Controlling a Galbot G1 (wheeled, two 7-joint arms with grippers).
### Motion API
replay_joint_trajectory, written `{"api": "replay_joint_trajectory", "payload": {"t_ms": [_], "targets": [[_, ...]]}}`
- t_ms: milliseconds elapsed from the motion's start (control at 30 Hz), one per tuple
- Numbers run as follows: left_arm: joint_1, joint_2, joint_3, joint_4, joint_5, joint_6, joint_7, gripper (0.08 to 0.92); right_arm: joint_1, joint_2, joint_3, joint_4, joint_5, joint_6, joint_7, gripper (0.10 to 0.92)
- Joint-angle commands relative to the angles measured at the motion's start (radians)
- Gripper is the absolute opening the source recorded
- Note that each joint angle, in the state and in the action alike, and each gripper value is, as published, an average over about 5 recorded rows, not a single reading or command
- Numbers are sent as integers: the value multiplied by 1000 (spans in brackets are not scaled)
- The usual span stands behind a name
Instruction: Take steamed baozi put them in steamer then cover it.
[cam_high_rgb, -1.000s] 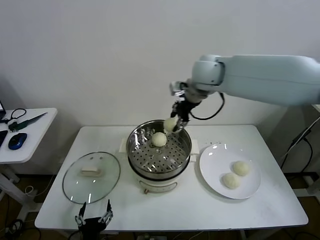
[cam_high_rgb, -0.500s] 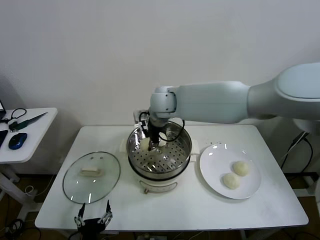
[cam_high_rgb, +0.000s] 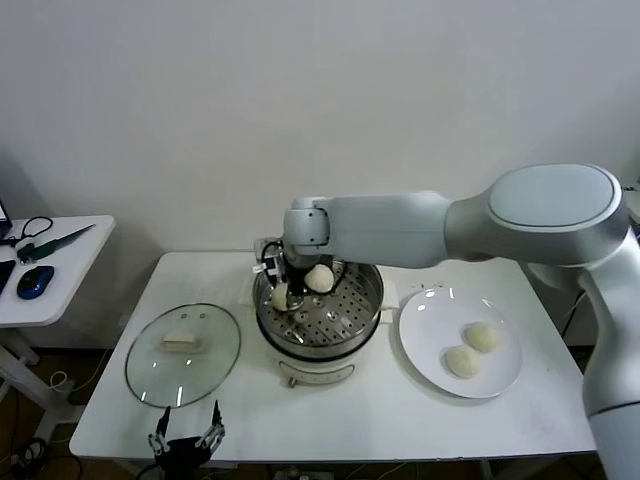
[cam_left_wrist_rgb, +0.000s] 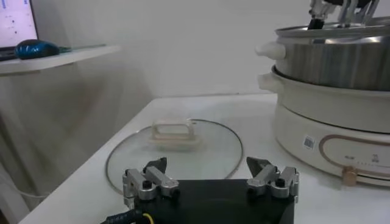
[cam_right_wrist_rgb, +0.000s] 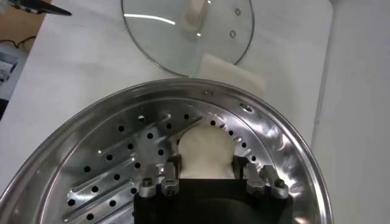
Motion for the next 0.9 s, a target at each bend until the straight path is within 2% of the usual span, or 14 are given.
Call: {"api": "replay_joint_trajectory", "payload": {"t_ms": [33,133,300,500,667,900], "targets": [[5,-3,3,-6,5,2,0,823,-4,5,12,5,9,-11,10,732],[10,-6,4,-12,9,3,0,823,50,-36,14,43,9,0,-14,786],[17,-12,7,-20,18,2,0,823,208,-173,-34,136,6,104,-153,820],[23,-17,13,-27,26,2,-1,823,385,-484,-167,326,-32,202,-283,823],[26,-17,14,-28,31,2,-3,823,425,-734,-273,446,-177,230,-289,823],[24,-23,19,-29,39,2,-3,823,210,-950,-226,434,-407,245,-260,823]]}}
